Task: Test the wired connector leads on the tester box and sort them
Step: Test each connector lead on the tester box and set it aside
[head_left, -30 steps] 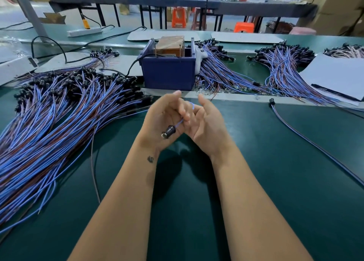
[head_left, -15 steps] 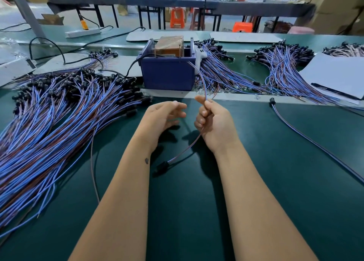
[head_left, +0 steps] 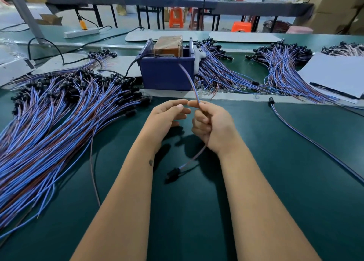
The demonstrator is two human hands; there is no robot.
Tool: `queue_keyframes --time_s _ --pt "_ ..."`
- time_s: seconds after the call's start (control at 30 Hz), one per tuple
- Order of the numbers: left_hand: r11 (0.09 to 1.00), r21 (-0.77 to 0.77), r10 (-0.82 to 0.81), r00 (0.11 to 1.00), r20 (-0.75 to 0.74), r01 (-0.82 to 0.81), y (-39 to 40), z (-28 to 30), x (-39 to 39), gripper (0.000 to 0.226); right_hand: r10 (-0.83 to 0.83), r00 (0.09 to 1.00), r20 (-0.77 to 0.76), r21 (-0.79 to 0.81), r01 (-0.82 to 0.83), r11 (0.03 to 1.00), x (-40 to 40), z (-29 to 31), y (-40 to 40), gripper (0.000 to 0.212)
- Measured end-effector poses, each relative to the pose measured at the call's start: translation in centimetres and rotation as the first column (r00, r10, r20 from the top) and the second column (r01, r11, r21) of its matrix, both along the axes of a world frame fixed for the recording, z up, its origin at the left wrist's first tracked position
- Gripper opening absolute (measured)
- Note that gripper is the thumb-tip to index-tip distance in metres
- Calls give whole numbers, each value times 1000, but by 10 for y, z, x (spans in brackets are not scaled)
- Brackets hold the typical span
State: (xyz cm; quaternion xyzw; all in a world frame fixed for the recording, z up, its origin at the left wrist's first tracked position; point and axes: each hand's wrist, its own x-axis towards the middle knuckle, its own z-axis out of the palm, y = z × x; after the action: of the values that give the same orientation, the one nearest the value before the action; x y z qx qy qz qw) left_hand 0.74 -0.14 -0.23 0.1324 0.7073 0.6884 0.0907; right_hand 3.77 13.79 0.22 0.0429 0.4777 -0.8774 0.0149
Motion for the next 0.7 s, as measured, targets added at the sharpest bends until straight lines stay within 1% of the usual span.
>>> queue_keyframes --time_s 0.03,0.1,0.17,0.2,0.23,0.27,0.3,0.37,0.47,0.57,0.63,0.7 --pt "1000 2 4 1000 0 -4 2 -1 0 25 95 995 14 -58 -94 994 2 1 8 27" --pt "1000 -26 7 1000 -16 -7 6 -4 0 26 233 972 -6 -90 -232 968 6 3 17 21" --pt "998 -51 25 999 -45 -27 11 -7 -1 31 290 956 -28 -108 -292 950 8 3 16 19" --pt "997 -60 35 997 -62 -39 12 -8 -1 34 279 960 -27 -108 -280 954 7 2 12 19" --pt "997 -68 41 996 -76 -46 14 -9 -2 37 239 971 -14 -86 -239 967 4 1 7 18" --pt "996 -72 45 996 -83 -51 16 -10 -2 40 167 986 6 -28 -167 986 1 0 1 20" --pt "996 -67 52 995 -81 -58 18 -11 -3 42 77 997 18 64 -78 995 -1 -2 -4 23" --pt "996 -35 75 995 -66 -78 20 -13 -3 43 -99 995 -25 257 103 961 -6 -6 -18 24" --pt "994 26 104 993 -48 -103 21 -13 -3 42 -238 963 -126 450 269 852 -7 -10 -31 26" --pt "991 55 124 991 -52 -122 22 -12 -2 37 -293 925 -240 625 378 683 -6 -12 -32 22" --pt "989 33 147 988 -56 -145 22 -12 -1 31 -313 907 -281 689 418 592 -6 -13 -31 18" --pt "986 26 168 983 -76 -166 21 -12 -1 24 -320 904 -282 717 421 556 -7 -14 -29 16"
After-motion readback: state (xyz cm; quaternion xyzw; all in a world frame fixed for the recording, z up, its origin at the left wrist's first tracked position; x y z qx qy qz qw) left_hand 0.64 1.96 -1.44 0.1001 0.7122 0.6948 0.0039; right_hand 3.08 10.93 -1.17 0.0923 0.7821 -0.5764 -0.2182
